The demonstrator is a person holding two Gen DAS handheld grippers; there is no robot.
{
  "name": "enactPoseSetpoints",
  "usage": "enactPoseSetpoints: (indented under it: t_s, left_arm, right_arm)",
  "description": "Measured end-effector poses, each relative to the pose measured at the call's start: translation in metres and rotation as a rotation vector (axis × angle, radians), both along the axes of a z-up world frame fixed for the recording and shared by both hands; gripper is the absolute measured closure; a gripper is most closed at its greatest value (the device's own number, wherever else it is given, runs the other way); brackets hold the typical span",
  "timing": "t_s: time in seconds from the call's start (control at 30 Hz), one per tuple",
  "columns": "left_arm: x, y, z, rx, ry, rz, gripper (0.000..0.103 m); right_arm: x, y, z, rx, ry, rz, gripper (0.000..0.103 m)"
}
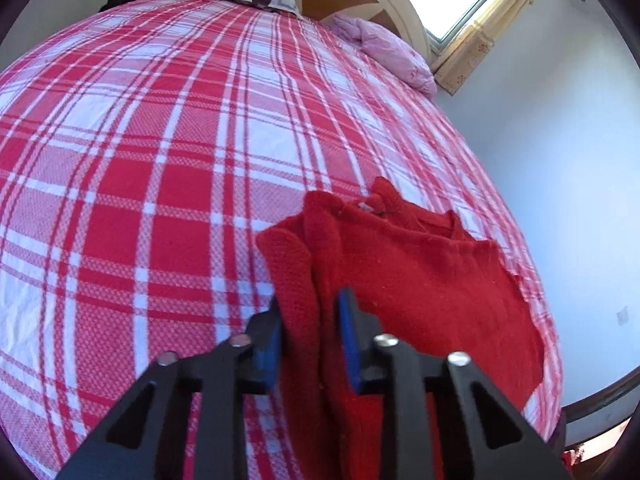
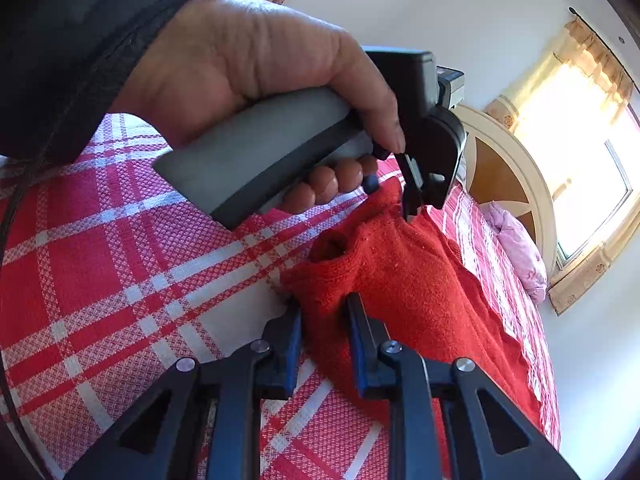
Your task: Fold small clothes
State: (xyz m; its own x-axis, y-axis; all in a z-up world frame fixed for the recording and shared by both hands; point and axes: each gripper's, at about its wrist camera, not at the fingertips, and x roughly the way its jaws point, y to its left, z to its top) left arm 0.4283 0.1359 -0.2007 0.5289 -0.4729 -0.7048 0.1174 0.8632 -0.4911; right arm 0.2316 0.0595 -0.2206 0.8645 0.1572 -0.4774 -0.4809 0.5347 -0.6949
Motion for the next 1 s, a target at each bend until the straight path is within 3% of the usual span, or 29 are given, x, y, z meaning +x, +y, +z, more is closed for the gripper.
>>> enactPoseSetpoints:
  t_s: [0.1,0.23,0.33,0.5,1.0]
  left_arm:
    - [-0.002,-0.003,0.004,0.012,-0.007,-0.011,0.090]
    - [-0.003,-0.001,0.008,-0.021,0.008,0.017,0.091]
    - [-0.005,0.002,0.017,-0.064,-0.002,0.039,0.091]
    - [-0.012,-0.006,0.038,-0.064,-0.043,0.049,0.091]
    - [-0.010,-0.051,0.078,-0.084,-0.104,-0.003,0.092]
  right_arm:
    - [-0.002,0.000,0.001,0.001,-0.009,0.008,0.090]
    - [-0.002,-0.007,0.011,0.057,0.003,0.026,0.093]
    - [-0.001,-0.017,0.026,0.135,0.028,0.028,0.094]
    - [0.002,-0.031,0.042,0.229,0.050,0.034,0.095]
    - [0.007,-0.082,0.082,0.398,0.041,-0.011,0.095]
